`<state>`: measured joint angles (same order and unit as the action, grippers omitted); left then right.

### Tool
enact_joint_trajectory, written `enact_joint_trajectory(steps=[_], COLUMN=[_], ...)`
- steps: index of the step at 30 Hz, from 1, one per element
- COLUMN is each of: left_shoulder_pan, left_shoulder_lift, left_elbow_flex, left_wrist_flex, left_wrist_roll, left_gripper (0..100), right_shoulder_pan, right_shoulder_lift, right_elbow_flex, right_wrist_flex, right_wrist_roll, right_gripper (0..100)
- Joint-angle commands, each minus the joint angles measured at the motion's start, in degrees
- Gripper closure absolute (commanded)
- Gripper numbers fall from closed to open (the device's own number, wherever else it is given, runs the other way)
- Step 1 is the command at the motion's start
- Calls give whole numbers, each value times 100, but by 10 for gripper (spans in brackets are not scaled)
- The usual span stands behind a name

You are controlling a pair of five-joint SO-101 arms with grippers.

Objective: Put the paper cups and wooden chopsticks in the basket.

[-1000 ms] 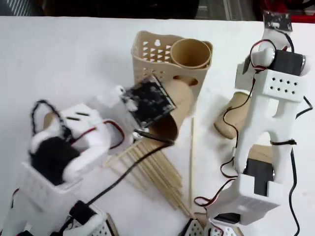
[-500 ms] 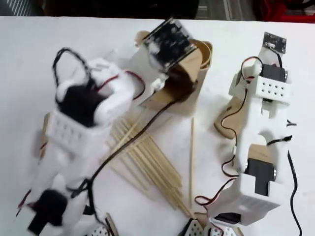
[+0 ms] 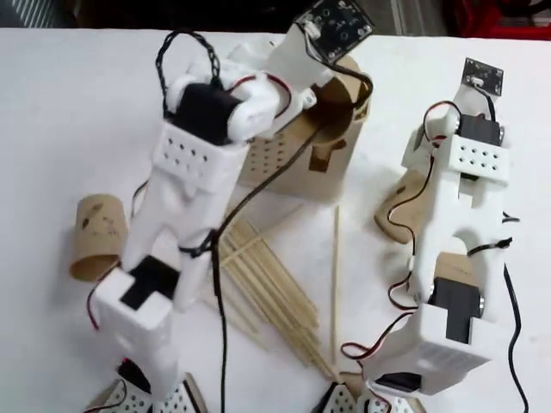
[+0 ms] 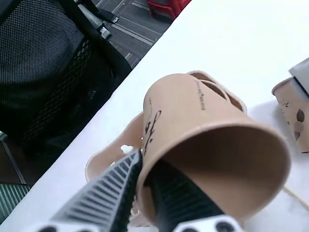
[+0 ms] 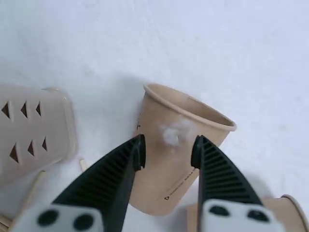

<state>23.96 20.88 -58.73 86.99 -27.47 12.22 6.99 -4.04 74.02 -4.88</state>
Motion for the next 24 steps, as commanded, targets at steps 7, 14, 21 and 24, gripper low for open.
enact_joint_trajectory(steps=[7, 14, 21, 24], left_shoulder_pan=[22, 22, -207, -462], left_shoulder_lift=[259, 374, 716, 901], left_elbow_flex=[-1178, -870, -870, -826], left_wrist_flex=[167, -668, -1389, -1644], left_wrist_roll=[510, 554, 835, 1099], left_gripper=[792, 793, 793, 793], right_shoulder_pan=[75, 75, 75, 119], right_shoulder_lift=[-338, -338, -497, -945], right_elbow_flex=[-26, -26, -44, -18], right_wrist_flex=[-66, -57, -57, 92], right_wrist_roll=[-9, -9, -9, 0], right_gripper=[827, 828, 827, 827])
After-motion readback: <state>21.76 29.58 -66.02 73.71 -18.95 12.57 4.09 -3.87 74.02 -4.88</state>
